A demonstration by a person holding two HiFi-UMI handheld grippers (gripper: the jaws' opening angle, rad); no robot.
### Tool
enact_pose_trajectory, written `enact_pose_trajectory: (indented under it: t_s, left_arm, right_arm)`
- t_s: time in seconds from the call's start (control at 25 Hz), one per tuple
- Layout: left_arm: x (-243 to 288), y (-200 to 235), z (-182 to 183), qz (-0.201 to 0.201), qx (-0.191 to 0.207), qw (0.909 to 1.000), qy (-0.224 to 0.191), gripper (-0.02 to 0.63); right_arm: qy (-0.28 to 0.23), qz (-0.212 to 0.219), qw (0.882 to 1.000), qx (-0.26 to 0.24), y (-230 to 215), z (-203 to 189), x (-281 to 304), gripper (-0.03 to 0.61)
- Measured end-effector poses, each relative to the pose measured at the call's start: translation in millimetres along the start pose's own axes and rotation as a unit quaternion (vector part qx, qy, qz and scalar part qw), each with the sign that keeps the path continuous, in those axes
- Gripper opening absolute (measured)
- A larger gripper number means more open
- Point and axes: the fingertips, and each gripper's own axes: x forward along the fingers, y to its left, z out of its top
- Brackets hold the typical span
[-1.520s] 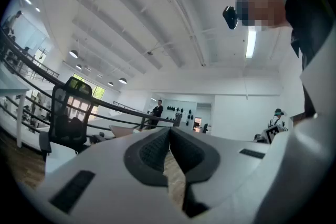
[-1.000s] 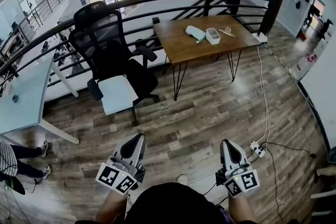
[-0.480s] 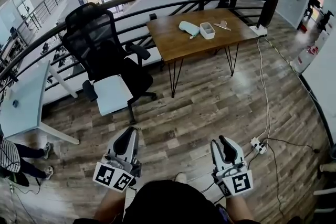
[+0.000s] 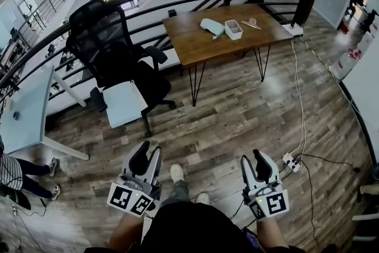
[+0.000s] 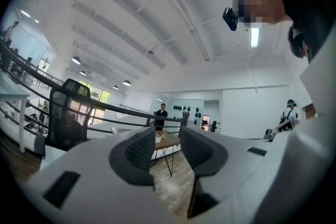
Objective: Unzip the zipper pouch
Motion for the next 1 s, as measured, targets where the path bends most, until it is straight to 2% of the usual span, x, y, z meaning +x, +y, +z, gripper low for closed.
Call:
enact_pose_trajectory:
  t_s: [0.12, 0.28, 0.64, 1.0]
  left_arm:
    - [12, 11, -8, 0.001, -0.008, 1.0000, 0.004, 0.140]
    - [41, 32, -12, -0.011, -0.018, 0.9998, 0.003, 0.140]
    - [119, 99, 1, -0.044, -0.016, 0.9989, -0.001, 0.140]
    - [166, 170, 21, -0.068, -0.023, 0.9974, -0.006, 0.140]
  right_arm:
    - [0.005, 0.008, 1.000, -0.006, 0, -1, 16, 0.147]
    - [0.041, -0.018, 0.999, -0.030, -16, -14, 36, 0.147]
    - [0.039, -0.053, 0.997, -0.044, -36, -6, 123, 0.146]
    - [0.039, -0.076, 0.995, -0.054, -26, -2, 198, 0.143]
